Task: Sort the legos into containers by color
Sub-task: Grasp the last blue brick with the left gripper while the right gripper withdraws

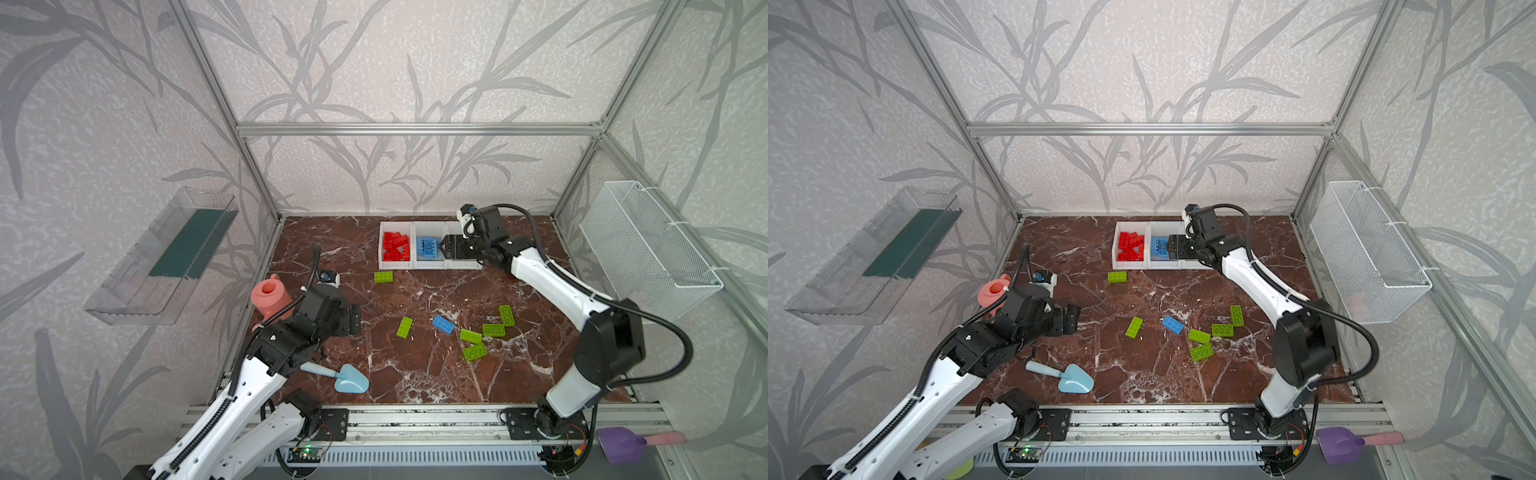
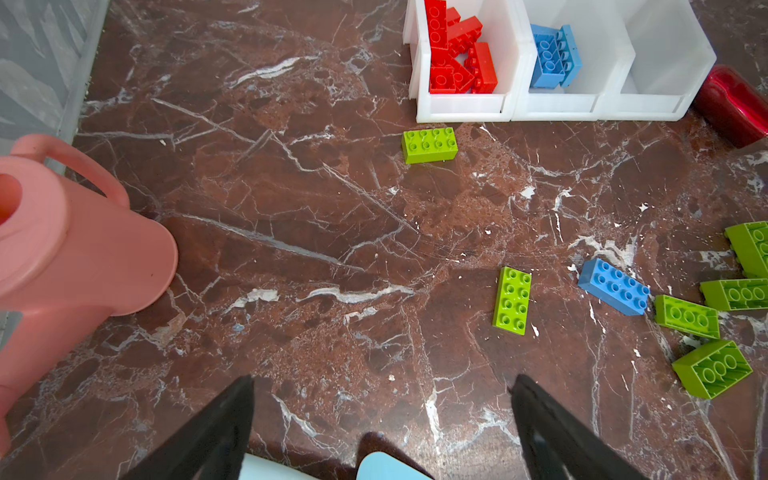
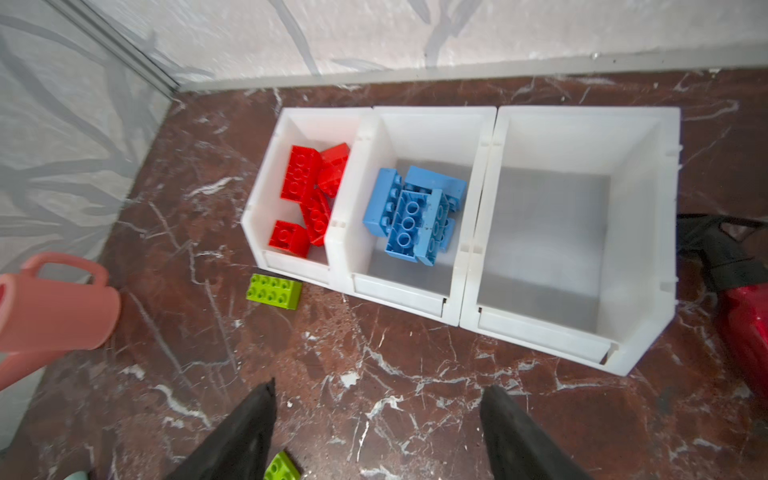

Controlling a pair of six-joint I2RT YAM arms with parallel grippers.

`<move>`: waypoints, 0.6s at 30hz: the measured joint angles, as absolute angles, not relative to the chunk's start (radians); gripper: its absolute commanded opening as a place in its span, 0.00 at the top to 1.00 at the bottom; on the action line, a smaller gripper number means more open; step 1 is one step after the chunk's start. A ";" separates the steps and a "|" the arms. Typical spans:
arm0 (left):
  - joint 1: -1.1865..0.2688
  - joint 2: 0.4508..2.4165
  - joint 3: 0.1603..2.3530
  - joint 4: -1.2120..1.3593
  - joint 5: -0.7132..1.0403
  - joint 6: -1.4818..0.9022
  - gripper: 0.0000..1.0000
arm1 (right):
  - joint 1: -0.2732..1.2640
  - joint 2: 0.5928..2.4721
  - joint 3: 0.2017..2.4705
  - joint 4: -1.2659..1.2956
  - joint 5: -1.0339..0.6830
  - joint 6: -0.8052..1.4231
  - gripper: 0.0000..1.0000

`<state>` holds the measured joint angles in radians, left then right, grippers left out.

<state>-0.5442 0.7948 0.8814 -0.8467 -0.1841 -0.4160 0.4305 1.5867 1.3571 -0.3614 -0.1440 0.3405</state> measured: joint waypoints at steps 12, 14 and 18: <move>-0.781 0.974 0.951 -0.818 -0.207 -0.493 0.03 | 0.430 1.176 0.873 -0.263 -0.167 0.368 0.05; -0.836 1.036 0.962 -0.792 -0.217 -0.500 0.03 | 0.429 1.122 0.801 -0.259 -0.160 0.374 0.05; -0.906 1.159 0.968 -0.728 -0.216 -0.502 0.02 | 0.423 1.004 0.660 -0.247 -0.138 0.402 0.03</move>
<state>-0.9058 1.1591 0.9680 -0.7284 -0.2161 -0.5018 0.4232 1.0039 0.6598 -0.2466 -0.1383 0.4023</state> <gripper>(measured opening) 0.974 0.964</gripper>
